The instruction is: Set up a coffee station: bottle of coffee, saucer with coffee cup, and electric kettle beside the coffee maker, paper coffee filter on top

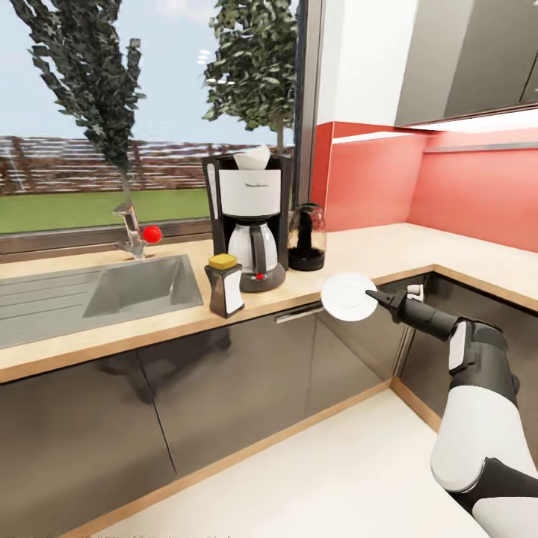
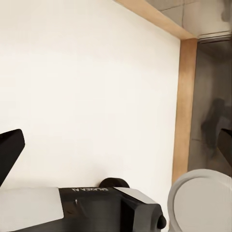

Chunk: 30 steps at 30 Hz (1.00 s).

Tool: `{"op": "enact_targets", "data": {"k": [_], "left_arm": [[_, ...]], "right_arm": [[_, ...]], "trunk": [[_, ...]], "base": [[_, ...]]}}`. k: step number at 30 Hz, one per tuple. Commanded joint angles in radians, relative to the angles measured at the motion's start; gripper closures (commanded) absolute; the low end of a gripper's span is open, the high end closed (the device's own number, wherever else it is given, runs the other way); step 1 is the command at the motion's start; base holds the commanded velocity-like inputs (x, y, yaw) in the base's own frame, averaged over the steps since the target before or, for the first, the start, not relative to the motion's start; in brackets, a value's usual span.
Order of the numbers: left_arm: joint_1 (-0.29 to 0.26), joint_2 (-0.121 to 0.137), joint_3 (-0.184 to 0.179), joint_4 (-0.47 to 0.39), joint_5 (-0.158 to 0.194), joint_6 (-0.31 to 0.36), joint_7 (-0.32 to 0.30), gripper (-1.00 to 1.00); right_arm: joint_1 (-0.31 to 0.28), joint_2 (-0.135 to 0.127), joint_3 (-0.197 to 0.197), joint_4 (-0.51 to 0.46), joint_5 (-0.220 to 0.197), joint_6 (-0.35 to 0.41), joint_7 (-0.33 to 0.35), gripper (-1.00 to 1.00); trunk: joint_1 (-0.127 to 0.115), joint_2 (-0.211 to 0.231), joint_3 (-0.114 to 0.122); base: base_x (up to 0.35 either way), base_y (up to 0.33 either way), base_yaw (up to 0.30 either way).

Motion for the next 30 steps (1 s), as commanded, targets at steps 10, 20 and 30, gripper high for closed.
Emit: {"op": "enact_targets", "data": {"k": [10, 20, 30], "left_arm": [[-0.001, 0.000, -0.007, 0.000, 0.010, 0.010, -0.004, -1.00], [-0.001, 0.000, -0.006, 0.000, 0.010, 0.010, -0.004, -1.00], [-0.001, -0.003, -0.003, 0.000, 0.010, 0.010, -0.004, -1.00]], "right_arm": [[-0.001, 0.000, -0.003, 0.000, 0.005, 0.009, 0.012, 1.00], [-0.001, 0.000, -0.003, 0.000, 0.008, 0.009, 0.012, 1.00], [-0.001, 0.000, -0.002, 0.000, 0.009, 0.009, 0.012, 1.00]], "trunk": [[0.000, -0.001, -0.001], [0.000, -0.001, -0.001], [0.000, -0.001, -0.001]], "base": [[0.000, -0.263, 0.034], [0.000, -0.224, 0.193], [0.000, -0.018, 0.267]]}}
